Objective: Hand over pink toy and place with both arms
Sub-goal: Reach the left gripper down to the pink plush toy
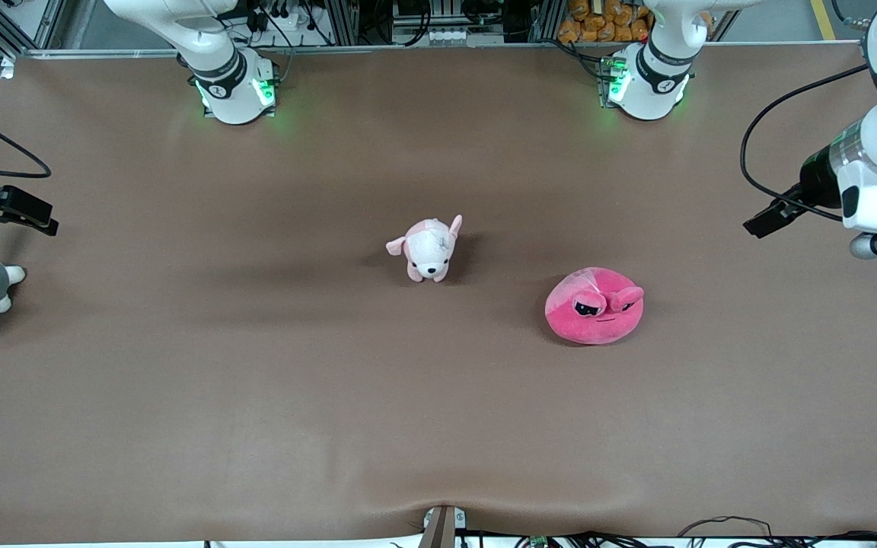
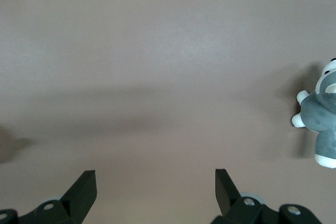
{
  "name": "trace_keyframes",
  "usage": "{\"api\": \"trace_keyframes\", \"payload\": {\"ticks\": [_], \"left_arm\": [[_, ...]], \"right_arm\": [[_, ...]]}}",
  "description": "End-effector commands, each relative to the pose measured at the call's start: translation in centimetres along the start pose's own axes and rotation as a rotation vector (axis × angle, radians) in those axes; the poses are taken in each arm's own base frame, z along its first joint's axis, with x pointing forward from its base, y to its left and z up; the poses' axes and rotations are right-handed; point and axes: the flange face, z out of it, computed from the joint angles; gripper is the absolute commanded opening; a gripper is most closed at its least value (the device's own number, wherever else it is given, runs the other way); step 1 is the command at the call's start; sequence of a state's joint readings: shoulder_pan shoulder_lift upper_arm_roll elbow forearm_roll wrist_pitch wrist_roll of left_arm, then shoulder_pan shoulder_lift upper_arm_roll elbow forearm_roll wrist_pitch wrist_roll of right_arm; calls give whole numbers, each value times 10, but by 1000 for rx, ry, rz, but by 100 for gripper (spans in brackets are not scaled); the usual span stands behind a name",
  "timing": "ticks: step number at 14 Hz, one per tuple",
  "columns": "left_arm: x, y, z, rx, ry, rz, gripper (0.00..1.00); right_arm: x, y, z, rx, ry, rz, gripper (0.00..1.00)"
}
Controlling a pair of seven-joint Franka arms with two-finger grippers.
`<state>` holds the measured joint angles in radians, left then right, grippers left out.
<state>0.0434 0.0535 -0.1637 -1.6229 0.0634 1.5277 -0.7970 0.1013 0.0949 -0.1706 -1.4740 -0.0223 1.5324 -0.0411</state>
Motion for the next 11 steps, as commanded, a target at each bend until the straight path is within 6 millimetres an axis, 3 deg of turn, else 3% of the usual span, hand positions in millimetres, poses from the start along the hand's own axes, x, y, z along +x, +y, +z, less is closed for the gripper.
{"api": "trace_keyframes", "payload": {"ticks": [1, 4, 8, 11], "left_arm": [[2, 10, 3, -5, -25, -69, 100], [8, 21, 20, 0, -53, -181, 100], [14, 38, 44, -4, -90, -343, 100], [14, 52, 61, 2, -119, -453, 100]], "right_arm": [[3, 3, -4, -1, 6, 18, 100], [4, 4, -3, -3, 4, 16, 100], [12, 22, 9, 1, 0, 55, 100], [13, 21, 9, 2, 9, 52, 100]]}}
